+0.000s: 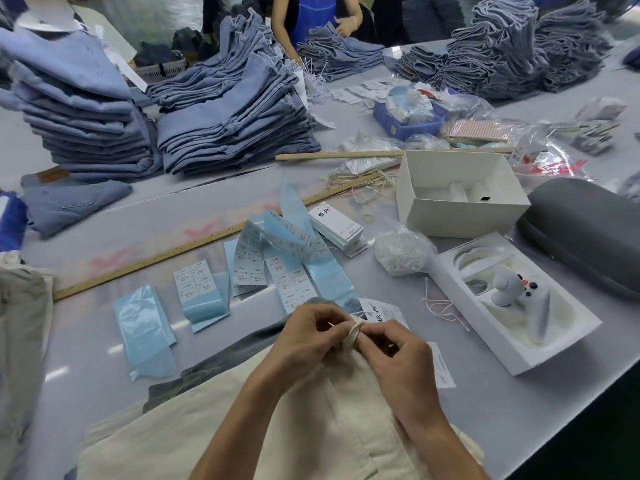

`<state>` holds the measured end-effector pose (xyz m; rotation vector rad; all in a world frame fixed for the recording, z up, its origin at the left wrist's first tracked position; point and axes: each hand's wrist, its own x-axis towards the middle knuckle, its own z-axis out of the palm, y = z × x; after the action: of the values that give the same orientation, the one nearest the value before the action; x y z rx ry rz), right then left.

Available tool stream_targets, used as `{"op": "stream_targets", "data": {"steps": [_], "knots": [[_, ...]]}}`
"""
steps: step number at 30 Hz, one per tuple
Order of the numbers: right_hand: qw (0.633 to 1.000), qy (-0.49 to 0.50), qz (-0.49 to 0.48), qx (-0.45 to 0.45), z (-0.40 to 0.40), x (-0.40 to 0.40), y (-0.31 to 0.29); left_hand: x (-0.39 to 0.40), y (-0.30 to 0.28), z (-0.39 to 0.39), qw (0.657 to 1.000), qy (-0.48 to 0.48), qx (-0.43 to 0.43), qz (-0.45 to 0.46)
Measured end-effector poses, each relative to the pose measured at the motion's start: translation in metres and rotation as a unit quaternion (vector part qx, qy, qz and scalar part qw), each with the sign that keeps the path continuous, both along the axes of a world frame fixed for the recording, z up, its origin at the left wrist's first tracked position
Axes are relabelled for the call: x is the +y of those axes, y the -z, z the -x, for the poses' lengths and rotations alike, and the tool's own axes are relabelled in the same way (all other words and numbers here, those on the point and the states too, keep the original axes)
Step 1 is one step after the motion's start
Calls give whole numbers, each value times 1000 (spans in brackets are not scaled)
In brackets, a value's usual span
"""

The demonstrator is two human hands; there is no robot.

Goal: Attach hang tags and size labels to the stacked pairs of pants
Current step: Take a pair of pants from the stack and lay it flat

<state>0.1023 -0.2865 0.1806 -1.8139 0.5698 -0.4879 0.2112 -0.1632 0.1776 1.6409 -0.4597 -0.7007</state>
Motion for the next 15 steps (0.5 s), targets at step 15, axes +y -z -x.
{"op": "stream_targets", "data": {"steps": [15], "knots": [[980, -38, -194, 14, 28, -29, -14, -5, -22, 6, 940, -271, -24, 205]]}}
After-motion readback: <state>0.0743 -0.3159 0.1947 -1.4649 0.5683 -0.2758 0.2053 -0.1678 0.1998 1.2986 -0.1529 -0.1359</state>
